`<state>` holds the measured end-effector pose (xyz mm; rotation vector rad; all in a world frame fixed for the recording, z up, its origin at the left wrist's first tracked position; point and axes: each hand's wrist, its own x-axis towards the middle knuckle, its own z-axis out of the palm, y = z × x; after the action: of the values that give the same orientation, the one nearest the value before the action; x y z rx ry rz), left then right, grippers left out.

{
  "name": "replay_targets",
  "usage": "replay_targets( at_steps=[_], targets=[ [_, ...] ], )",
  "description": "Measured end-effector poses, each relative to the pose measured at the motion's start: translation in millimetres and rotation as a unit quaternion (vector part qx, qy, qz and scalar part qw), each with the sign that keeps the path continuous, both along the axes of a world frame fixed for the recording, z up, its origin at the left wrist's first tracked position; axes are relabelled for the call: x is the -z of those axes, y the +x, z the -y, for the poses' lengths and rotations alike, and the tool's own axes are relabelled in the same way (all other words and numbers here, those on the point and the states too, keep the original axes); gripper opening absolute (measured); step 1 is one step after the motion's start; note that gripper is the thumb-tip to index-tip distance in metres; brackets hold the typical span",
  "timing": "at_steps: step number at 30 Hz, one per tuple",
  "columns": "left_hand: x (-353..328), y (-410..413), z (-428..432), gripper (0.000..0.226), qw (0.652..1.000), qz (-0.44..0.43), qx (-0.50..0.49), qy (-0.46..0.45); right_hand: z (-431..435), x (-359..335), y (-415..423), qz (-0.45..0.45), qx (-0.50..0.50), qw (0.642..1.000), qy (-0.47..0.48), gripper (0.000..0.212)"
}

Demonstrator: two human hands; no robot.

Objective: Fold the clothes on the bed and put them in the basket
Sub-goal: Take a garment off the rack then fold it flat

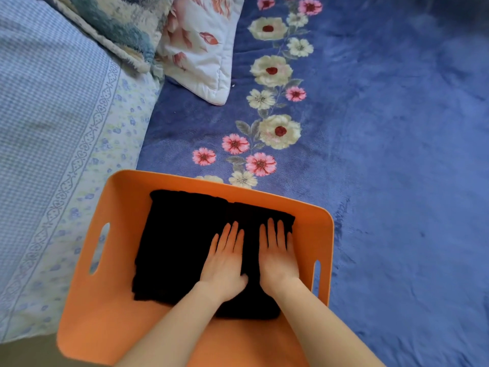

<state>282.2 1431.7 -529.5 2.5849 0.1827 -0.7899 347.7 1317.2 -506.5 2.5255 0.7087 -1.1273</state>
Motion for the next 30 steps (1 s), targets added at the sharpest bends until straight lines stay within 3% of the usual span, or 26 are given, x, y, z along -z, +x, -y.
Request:
replay_targets(
  at_steps=[4,10,14,17,20,24,27,30],
  targets=[
    [25,6,-13,0.109,0.987,-0.08,0.099,0.098,2,21,6,0.005,-0.031,0.998,-0.048,0.079],
    [31,10,-10,0.111,0.982,-0.108,0.096,0.123,2,27,5,0.005,-0.055,0.996,-0.066,0.082],
    [2,-3,-9,0.106,0.979,-0.129,0.094,0.127,7,-11,3,0.027,-0.03,0.999,0.01,0.097],
    [-35,-14,-6,0.099,0.98,-0.139,0.069,0.126,19,-52,-4,0.091,-0.04,0.989,0.109,0.089],
    [-86,-18,12,0.079,0.989,-0.083,0.011,0.123,47,-101,-14,0.15,-0.044,0.968,0.196,0.089],
    [-151,-11,59,0.058,0.993,0.036,-0.062,0.093,112,-164,-27,0.185,-0.035,0.956,0.224,0.078],
    [-196,-11,132,0.047,0.992,0.095,-0.038,0.077,193,-202,-47,0.182,0.021,0.965,0.187,0.074],
    [-225,-16,219,0.043,0.993,0.097,0.011,0.072,277,-227,-74,0.187,0.091,0.962,0.175,0.076]
  ],
)
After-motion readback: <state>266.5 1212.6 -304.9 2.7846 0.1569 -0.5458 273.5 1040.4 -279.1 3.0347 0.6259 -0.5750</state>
